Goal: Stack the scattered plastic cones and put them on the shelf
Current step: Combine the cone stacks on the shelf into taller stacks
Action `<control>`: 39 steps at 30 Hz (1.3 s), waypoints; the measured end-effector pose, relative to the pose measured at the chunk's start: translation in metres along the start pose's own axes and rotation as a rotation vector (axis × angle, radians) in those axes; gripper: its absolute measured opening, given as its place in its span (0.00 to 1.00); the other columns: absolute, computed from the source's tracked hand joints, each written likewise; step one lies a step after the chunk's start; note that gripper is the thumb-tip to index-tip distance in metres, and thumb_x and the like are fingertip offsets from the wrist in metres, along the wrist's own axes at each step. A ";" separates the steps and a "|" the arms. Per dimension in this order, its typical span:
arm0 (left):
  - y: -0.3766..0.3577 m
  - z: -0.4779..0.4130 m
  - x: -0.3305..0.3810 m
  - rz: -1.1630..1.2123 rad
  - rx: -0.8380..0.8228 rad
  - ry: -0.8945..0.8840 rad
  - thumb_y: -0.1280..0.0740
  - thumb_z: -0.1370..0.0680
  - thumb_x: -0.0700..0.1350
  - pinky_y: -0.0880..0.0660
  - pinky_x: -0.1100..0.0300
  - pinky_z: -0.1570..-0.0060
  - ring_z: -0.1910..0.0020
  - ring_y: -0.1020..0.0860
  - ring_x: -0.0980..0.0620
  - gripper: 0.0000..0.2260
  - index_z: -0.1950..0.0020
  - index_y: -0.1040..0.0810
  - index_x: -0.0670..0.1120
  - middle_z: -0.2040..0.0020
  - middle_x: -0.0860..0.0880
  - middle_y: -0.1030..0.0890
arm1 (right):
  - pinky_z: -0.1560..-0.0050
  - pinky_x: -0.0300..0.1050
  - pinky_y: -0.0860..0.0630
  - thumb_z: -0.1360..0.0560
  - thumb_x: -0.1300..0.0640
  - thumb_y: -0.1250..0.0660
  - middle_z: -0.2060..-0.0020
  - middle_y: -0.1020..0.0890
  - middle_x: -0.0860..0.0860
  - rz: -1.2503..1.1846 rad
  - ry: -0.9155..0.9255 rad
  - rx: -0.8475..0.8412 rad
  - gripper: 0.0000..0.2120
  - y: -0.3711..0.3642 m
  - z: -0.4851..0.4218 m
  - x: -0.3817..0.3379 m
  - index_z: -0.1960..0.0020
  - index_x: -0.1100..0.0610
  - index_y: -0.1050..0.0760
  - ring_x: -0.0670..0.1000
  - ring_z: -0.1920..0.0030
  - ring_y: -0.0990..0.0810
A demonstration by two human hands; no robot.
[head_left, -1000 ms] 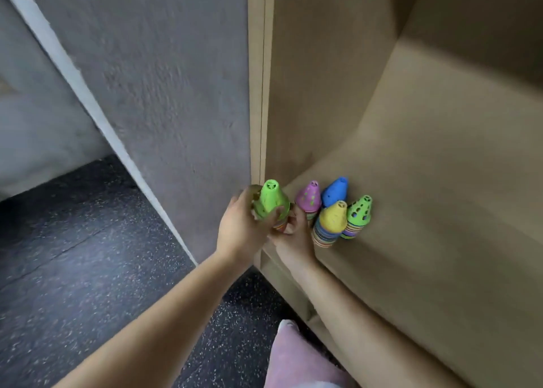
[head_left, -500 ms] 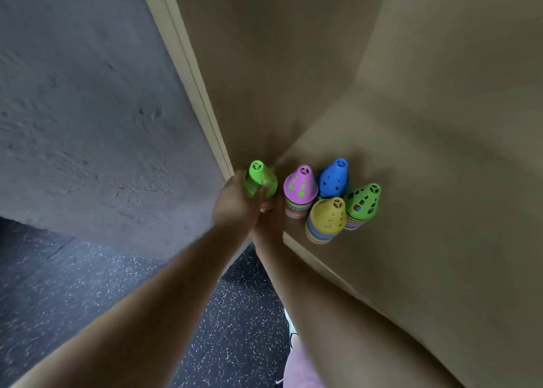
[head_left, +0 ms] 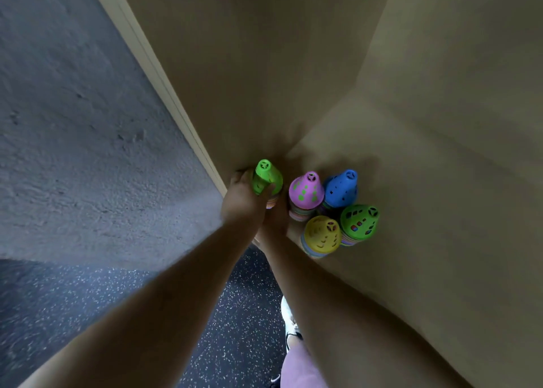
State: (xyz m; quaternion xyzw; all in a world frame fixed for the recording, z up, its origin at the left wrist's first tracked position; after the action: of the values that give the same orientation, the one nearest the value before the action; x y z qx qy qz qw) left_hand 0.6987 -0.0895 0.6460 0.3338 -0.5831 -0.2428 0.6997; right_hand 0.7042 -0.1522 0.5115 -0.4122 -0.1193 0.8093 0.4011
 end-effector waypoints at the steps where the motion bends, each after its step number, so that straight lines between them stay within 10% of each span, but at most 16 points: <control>1: 0.001 0.001 0.000 0.005 -0.007 0.004 0.26 0.23 0.53 0.26 0.52 0.45 0.37 0.23 0.41 0.25 0.30 0.24 0.44 0.33 0.43 0.24 | 0.33 0.43 0.26 0.36 0.61 0.17 0.39 0.18 0.56 0.148 0.069 -0.023 0.36 -0.001 0.009 -0.024 0.31 0.64 0.26 0.53 0.41 0.18; 3: 0.002 0.004 -0.002 -0.004 -0.008 0.029 0.26 0.23 0.55 0.26 0.52 0.46 0.39 0.22 0.40 0.25 0.31 0.24 0.44 0.36 0.41 0.22 | 0.46 0.31 0.24 0.23 0.61 0.29 0.56 0.14 0.46 0.367 0.140 -0.227 0.13 -0.003 0.024 -0.027 0.41 0.65 0.22 0.42 0.56 0.16; 7: 0.005 0.035 -0.007 0.050 0.099 0.012 0.28 0.22 0.48 0.24 0.46 0.45 0.45 0.22 0.37 0.16 0.39 0.23 0.39 0.41 0.39 0.24 | 0.46 0.30 0.28 0.24 0.56 0.31 0.51 0.17 0.47 1.130 0.546 -0.161 0.16 0.024 0.082 -0.057 0.38 0.59 0.24 0.37 0.52 0.21; 11: -0.007 0.092 0.011 0.235 -0.002 -0.194 0.36 0.27 0.44 0.25 0.54 0.51 0.52 0.24 0.49 0.14 0.44 0.21 0.41 0.47 0.47 0.25 | 0.46 0.57 0.20 0.28 0.48 0.32 0.48 0.16 0.47 1.259 0.359 -0.288 0.16 0.084 0.124 -0.062 0.42 0.52 0.23 0.48 0.47 0.18; 18: -0.032 0.124 0.047 0.274 -0.103 -0.391 0.27 0.29 0.52 0.28 0.58 0.43 0.44 0.24 0.46 0.24 0.37 0.22 0.42 0.43 0.44 0.22 | 0.61 0.42 0.32 0.24 0.51 0.31 0.64 0.17 0.51 1.494 0.244 -0.292 0.09 0.127 0.183 -0.093 0.60 0.54 0.24 0.42 0.63 0.25; 24: -0.050 0.112 0.054 0.236 -0.196 -0.260 0.26 0.30 0.54 0.27 0.54 0.42 0.42 0.23 0.47 0.26 0.34 0.20 0.46 0.41 0.47 0.18 | 0.56 0.43 0.22 0.30 0.56 0.25 0.60 0.16 0.47 1.332 0.253 0.050 0.10 0.148 0.156 -0.118 0.59 0.48 0.26 0.47 0.57 0.17; 32: -0.050 0.108 0.032 0.373 -0.281 -0.183 0.25 0.28 0.51 0.24 0.52 0.36 0.39 0.22 0.52 0.24 0.33 0.21 0.48 0.40 0.54 0.21 | 0.48 0.51 0.20 0.35 0.43 0.24 0.48 0.17 0.42 1.314 0.314 -0.031 0.27 0.143 0.112 -0.103 0.38 0.39 0.28 0.45 0.48 0.17; 39: -0.024 0.111 0.008 0.545 -0.174 -0.012 0.23 0.31 0.58 0.19 0.43 0.42 0.39 0.19 0.52 0.19 0.42 0.22 0.69 0.41 0.55 0.19 | 0.50 0.48 0.23 0.39 0.55 0.24 0.53 0.17 0.54 1.141 0.366 -0.044 0.21 0.115 0.127 -0.100 0.49 0.50 0.28 0.48 0.55 0.19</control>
State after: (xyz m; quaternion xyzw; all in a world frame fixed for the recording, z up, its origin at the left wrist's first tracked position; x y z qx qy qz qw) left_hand 0.5929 -0.1320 0.6440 0.1019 -0.6323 -0.0968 0.7619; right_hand 0.5783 -0.2846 0.5886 -0.5520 0.1753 0.8101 -0.0915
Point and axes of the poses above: each hand's wrist, its own z-axis away from the middle knuckle, its own y-axis out of the back of the hand, x = y × z, the point moved 4 cm from there along -z, towards the middle knuckle
